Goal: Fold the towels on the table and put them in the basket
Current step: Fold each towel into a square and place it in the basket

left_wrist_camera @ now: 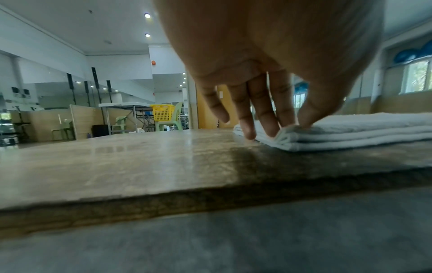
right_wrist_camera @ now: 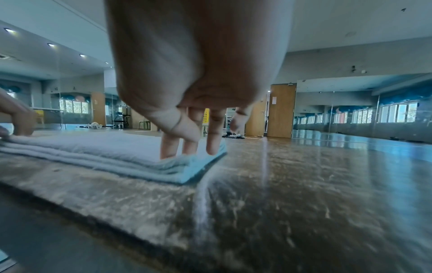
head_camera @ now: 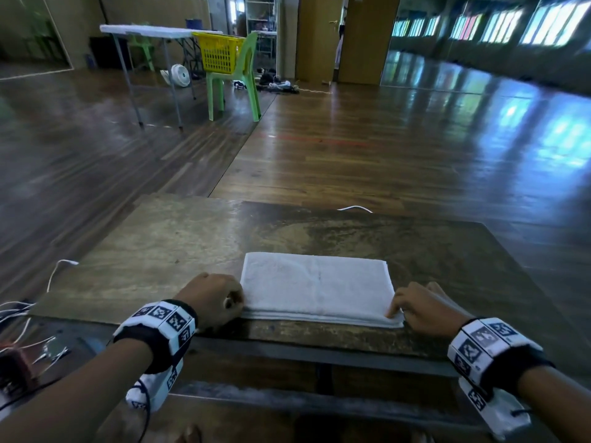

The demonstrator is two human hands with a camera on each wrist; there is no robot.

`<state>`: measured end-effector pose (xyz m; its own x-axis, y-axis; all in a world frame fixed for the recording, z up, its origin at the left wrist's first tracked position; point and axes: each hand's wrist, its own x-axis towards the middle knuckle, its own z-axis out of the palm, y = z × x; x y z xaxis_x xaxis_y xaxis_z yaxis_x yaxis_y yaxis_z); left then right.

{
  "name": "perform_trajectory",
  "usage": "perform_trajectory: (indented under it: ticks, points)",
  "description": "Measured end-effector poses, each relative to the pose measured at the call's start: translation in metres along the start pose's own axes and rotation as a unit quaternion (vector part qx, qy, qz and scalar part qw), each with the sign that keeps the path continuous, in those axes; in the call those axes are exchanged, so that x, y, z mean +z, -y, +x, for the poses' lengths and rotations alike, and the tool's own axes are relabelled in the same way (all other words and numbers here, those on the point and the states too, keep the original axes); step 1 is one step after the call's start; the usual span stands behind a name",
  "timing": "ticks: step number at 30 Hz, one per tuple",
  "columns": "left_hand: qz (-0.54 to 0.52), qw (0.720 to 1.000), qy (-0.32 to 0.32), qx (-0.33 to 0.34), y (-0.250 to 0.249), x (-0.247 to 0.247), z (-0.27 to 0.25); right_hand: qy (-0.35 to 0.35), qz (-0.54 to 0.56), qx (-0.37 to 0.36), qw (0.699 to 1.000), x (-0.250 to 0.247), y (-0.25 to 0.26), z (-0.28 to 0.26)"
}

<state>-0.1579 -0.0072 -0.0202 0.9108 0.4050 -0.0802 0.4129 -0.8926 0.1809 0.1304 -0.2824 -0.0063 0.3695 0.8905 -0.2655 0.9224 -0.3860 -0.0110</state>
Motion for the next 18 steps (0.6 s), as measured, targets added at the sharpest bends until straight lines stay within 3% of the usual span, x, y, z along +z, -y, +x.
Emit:
perform_trajectory:
  ticks: [3, 6, 13, 18]
  points:
    - [-0.009, 0.998, -0.047, -0.052, 0.000, 0.005, -0.009, -0.009, -0.025, 0.013, 1.000, -0.016, 0.007, 0.013]
    - [-0.020, 0.990, -0.071, -0.120, -0.002, 0.012, -0.013, -0.041, 0.027, 0.012, 0.999, -0.027, 0.024, 0.046]
    - [-0.116, 0.971, -0.027, -0.205, -0.005, 0.019, -0.005, -0.030, 0.033, -0.047, 0.998, -0.054, 0.113, 0.141]
    - [-0.141, 0.964, 0.009, -0.226, -0.012, 0.021, 0.004, 0.004, 0.015, -0.064, 0.998, -0.058, 0.166, 0.181]
